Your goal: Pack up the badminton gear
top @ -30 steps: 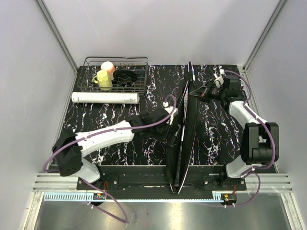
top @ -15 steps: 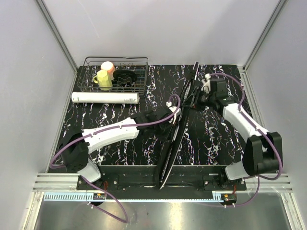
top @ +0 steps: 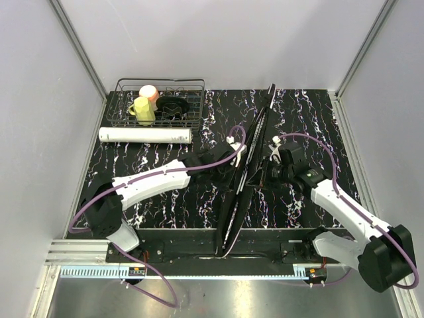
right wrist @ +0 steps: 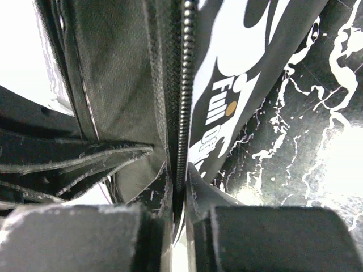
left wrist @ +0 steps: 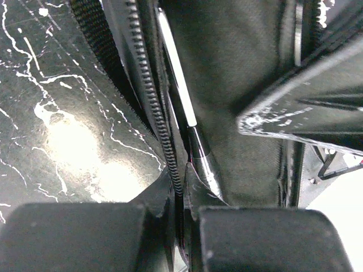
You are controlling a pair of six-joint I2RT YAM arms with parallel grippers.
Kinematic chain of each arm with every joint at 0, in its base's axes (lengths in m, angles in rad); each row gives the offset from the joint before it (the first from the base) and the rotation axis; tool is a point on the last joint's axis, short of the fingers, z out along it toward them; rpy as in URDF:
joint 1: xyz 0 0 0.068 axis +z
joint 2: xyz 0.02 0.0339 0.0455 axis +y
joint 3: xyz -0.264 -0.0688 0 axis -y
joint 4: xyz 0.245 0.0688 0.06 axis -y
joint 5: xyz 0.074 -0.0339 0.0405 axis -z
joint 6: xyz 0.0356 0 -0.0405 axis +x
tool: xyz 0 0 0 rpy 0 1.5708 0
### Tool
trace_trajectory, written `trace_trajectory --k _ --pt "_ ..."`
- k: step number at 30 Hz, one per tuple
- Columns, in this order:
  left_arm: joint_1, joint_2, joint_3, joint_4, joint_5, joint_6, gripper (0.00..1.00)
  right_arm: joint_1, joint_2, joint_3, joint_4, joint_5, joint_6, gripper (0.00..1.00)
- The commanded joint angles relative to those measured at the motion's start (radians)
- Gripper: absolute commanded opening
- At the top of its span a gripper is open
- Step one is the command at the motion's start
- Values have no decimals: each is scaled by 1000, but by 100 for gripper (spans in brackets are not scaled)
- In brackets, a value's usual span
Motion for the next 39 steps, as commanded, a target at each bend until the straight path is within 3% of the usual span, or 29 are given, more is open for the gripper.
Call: trace_trajectory --k 1,2,4,5,8,9,10,14,22,28,32,39 --pt "9 -74 27 140 78 56 8 7 34 12 152 15 99 4" --pt "9 -88 21 146 95 60 22 6 41 16 198 12 119 0" --pt "10 -114 -19 188 143 69 36 6 63 26 220 24 171 0" --pt "10 -149 -36 205 167 68 50 6 69 29 238 29 185 0" --pt "10 -203 -96 255 210 66 67 8 87 39 249 70 233 0" --pt "12 -211 -112 266 221 69 89 7 97 40 256 77 263 0" --pt "12 -215 -119 266 232 73 94 8 98 37 262 81 280 0" --pt "0 -170 -126 255 220 73 95 6 101 6 365 63 420 0" --pt "-22 -100 -80 173 35 96 82 6 66 16 373 75 471 0" --pt "-31 -233 -57 163 86 123 90 8 68 14 342 81 413 0" --pt "-17 -286 -10 69 -52 148 88 6 54 3 344 72 379 0" --pt "41 -182 74 -22 -170 119 91 8 34 25 312 69 339 0"
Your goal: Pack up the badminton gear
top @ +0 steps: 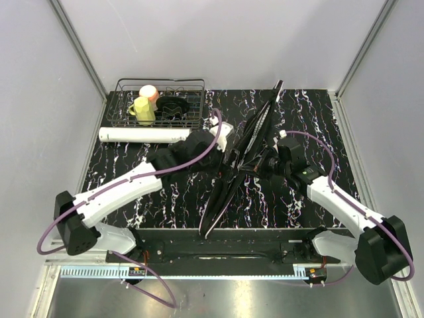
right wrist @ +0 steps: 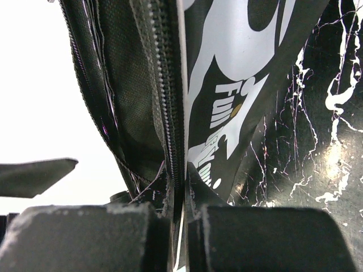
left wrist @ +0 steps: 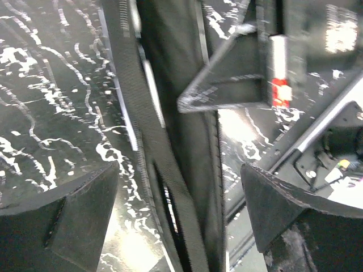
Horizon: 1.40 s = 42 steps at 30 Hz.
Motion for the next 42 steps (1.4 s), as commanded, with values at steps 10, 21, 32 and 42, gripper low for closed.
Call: trace_trajectory --k 10,21,32,42 --pt "64 237 195 -11 -77 -44 56 6 -69 26 29 -4 -55 0" --pt "88 328 294 0 -54 -41 51 6 -73 34 21 -20 -65 0" --pt "242 312 207 210 220 -241 83 7 -88 39 4 -20 -80 0" --pt "360 420 158 503 521 -453 64 6 -95 34 -1 -25 -80 0"
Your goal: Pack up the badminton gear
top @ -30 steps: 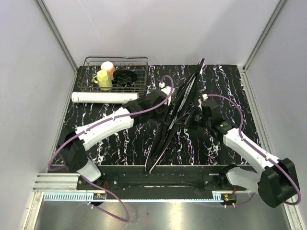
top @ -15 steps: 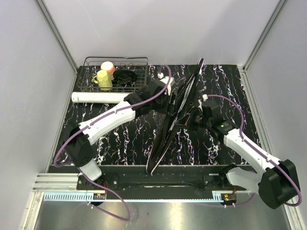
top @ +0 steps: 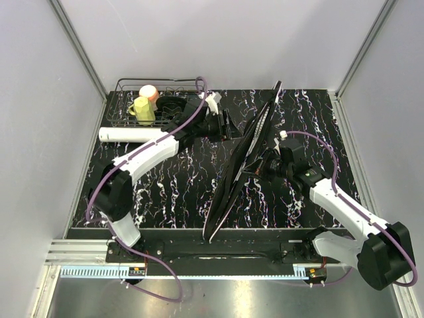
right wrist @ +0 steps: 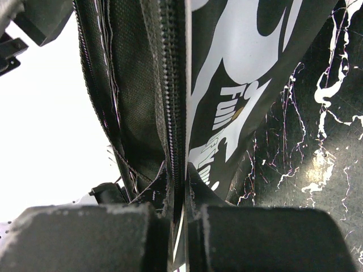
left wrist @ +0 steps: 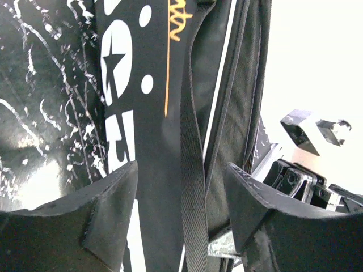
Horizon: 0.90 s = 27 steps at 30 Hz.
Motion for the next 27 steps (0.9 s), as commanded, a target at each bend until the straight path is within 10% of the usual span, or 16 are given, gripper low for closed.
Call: trace_trajectory --k 1,9,13,22,27 --pt "16 45 9 193 159 -120 62 7 -45 34 67 -20 -7 0" --pt "16 134 51 231 193 -152 58 5 -52 34 66 -24 -11 0" --pt "16 116 32 266 219 -165 30 7 -52 31 67 -16 -12 0" --pt "17 13 43 199 189 -108 1 7 -25 16 90 -22 -11 0" --pt "14 -51 40 142 187 -86 21 7 -25 14 90 -16 -14 0"
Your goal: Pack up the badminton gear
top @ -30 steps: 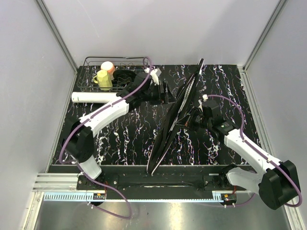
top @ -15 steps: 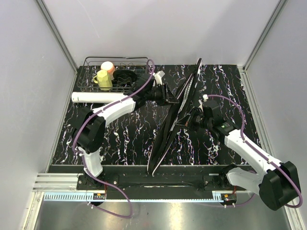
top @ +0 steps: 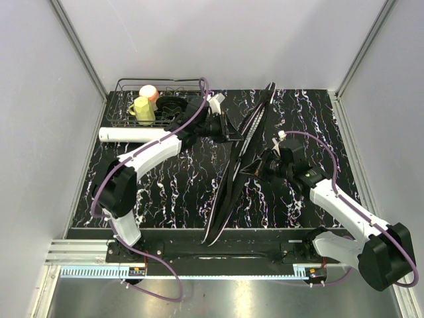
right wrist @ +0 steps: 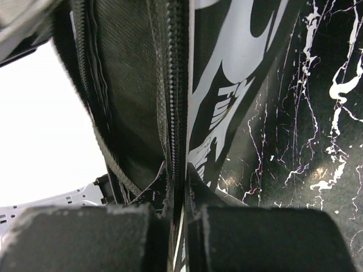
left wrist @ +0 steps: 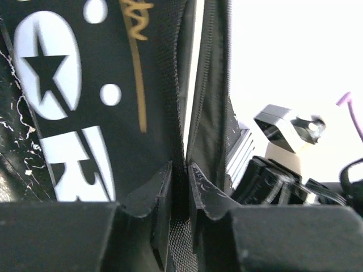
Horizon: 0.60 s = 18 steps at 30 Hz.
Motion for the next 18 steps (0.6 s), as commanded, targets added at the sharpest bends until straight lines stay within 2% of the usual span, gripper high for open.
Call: trace_trajectory --k 1,3,4,7,8,11,12,13,18 --pt "-1 -139 36 4 22 36 22 2 -14 11 83 15 -9 0" --pt "-1 -169 24 -11 22 46 24 2 -14 12 85 15 -11 0" --pt "-1 -177 21 -10 29 50 21 2 -11 12 83 17 -11 0" --pt "-1 -182 12 -10 52 38 1 2 -6 20 89 14 -11 0" --pt "-1 -186 12 -8 54 35 0 2 -5 23 89 12 -11 0" --pt "-1 -206 16 -31 46 50 0 2 -8 29 78 23 -12 0" --pt "0 -209 27 -98 20 72 2 0 -15 31 74 27 -14 0" --pt "0 -218 38 -140 10 119 12 2 -23 35 71 43 -16 0" --pt "-1 -228 62 -321 40 227 15 2 -57 37 35 113 -51 0"
